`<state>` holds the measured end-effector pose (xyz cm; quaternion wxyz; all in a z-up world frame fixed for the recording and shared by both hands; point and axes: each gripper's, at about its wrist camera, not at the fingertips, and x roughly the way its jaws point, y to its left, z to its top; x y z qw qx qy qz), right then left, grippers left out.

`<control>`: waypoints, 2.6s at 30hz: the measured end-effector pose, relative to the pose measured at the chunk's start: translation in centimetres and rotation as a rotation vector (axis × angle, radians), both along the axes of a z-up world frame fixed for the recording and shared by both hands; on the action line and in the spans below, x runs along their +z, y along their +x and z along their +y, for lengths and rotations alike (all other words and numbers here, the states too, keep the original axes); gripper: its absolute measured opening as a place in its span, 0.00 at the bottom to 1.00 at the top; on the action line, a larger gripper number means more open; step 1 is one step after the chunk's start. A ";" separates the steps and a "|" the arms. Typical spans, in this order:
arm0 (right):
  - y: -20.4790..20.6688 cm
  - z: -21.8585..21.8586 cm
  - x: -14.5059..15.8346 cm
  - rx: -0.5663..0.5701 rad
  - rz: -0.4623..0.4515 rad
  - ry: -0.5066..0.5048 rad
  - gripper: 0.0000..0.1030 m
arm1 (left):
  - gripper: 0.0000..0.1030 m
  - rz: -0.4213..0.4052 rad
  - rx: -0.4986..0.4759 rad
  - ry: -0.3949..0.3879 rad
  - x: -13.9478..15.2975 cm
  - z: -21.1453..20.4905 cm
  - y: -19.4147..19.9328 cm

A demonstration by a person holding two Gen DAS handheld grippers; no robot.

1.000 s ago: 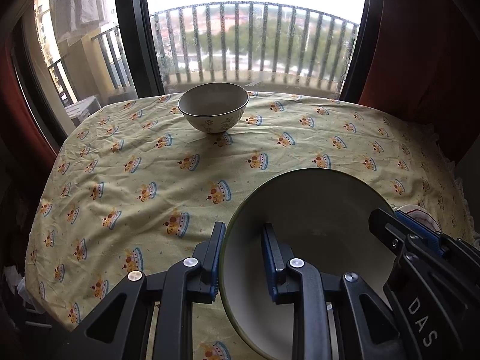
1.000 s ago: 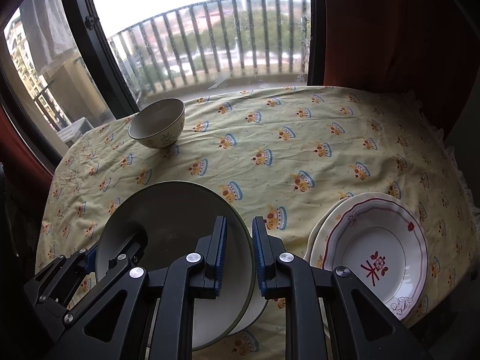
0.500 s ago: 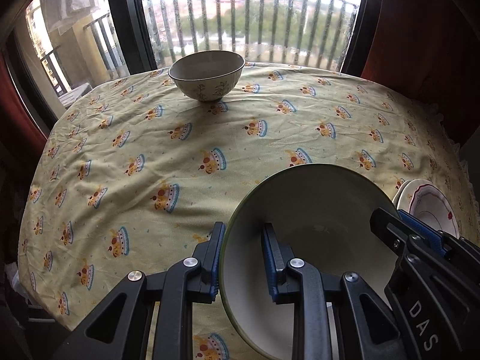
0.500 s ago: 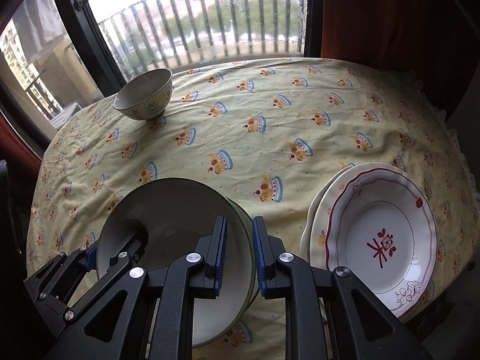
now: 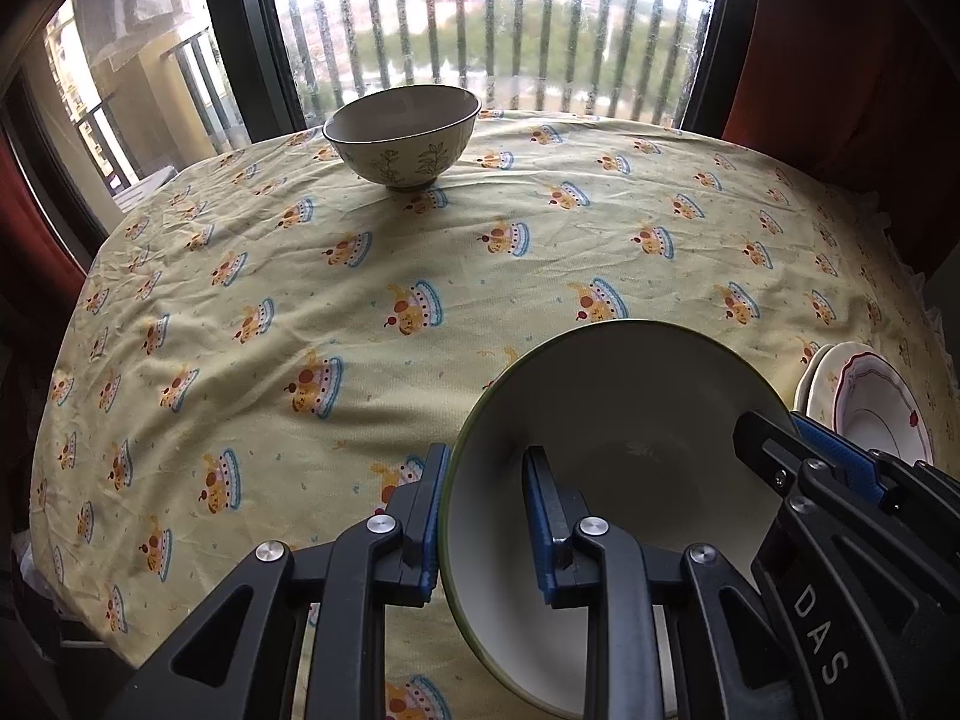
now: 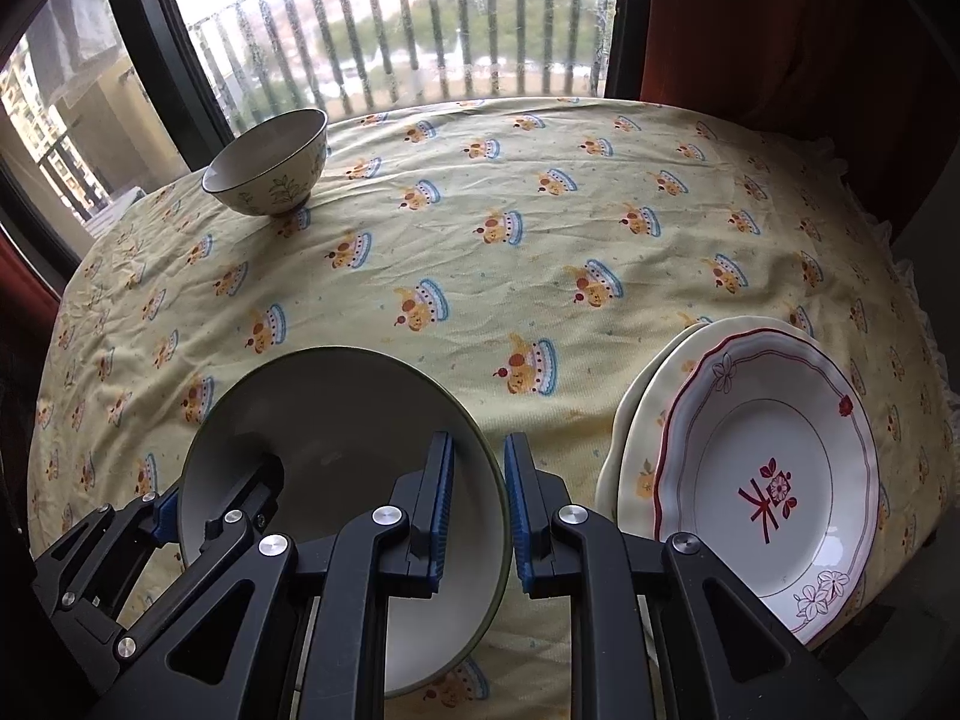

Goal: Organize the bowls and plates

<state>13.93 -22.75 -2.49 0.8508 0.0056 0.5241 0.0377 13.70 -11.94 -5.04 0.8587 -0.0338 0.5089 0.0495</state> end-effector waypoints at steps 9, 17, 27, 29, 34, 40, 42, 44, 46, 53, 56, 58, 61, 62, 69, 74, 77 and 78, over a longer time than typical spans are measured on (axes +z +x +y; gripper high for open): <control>-0.1 -0.1 -0.2 -0.010 0.004 0.020 0.28 | 0.36 -0.014 -0.049 -0.040 0.1 -0.1 -0.3; -0.4 0.5 0.9 0.033 -0.011 0.021 0.65 | 0.67 -0.022 -0.031 -0.044 1.3 1.0 -0.9; 0.6 3.6 3.3 0.103 -0.080 0.065 0.83 | 0.86 -0.058 -0.034 -0.043 3.6 3.6 0.1; 1.1 4.4 3.7 0.104 -0.081 0.075 0.84 | 0.86 -0.057 -0.040 -0.048 3.9 4.4 0.8; 2.9 6.5 4.7 0.092 -0.099 0.071 0.84 | 0.86 -0.079 -0.051 -0.034 4.8 6.3 2.9; 5.9 8.7 5.8 0.055 -0.138 0.085 0.84 | 0.84 -0.116 -0.038 0.019 6.0 9.0 6.0; 7.0 9.7 6.2 0.056 -0.162 0.077 0.84 | 0.84 -0.138 -0.031 0.013 6.1 10.0 7.0; 8.1 10.7 6.4 0.059 -0.174 0.064 0.84 | 0.84 -0.144 -0.028 -0.002 6.1 11.0 8.2; 9.4 11.6 6.4 0.056 -0.177 0.050 0.84 | 0.75 -0.142 -0.025 -0.004 5.9 11.7 9.5; 14.1 14.0 5.5 -0.010 -0.163 0.046 0.84 | 0.69 -0.129 -0.057 -0.010 5.0 13.9 14.4; 16.1 14.4 5.1 -0.032 -0.165 0.079 0.84 | 0.69 -0.134 -0.033 0.007 4.8 14.7 16.7; 17.6 14.8 5.1 -0.039 -0.174 0.084 0.84 | 0.69 -0.147 -0.025 0.007 4.8 15.1 18.0; 19.5 15.2 5.0 -0.062 -0.205 0.081 0.84 | 0.65 -0.171 -0.030 0.000 4.4 15.7 20.0; 20.2 15.3 4.9 -0.063 -0.213 0.090 0.84 | 0.65 -0.174 -0.035 0.008 4.3 15.7 20.7; 24.0 15.7 3.2 -0.106 -0.215 0.058 0.81 | 0.50 -0.163 -0.050 -0.005 2.5 16.0 24.4; 25.5 16.1 1.6 -0.112 -0.183 0.013 0.70 | 0.37 -0.125 -0.055 -0.035 0.6 15.9 25.5; 25.7 15.9 0.4 -0.118 -0.153 0.019 0.55 | 0.33 -0.127 -0.071 -0.048 -0.2 15.7 25.6; 25.8 15.9 0.0 -0.121 -0.144 0.027 0.47 | 0.32 -0.127 -0.074 -0.047 -0.4 15.7 25.8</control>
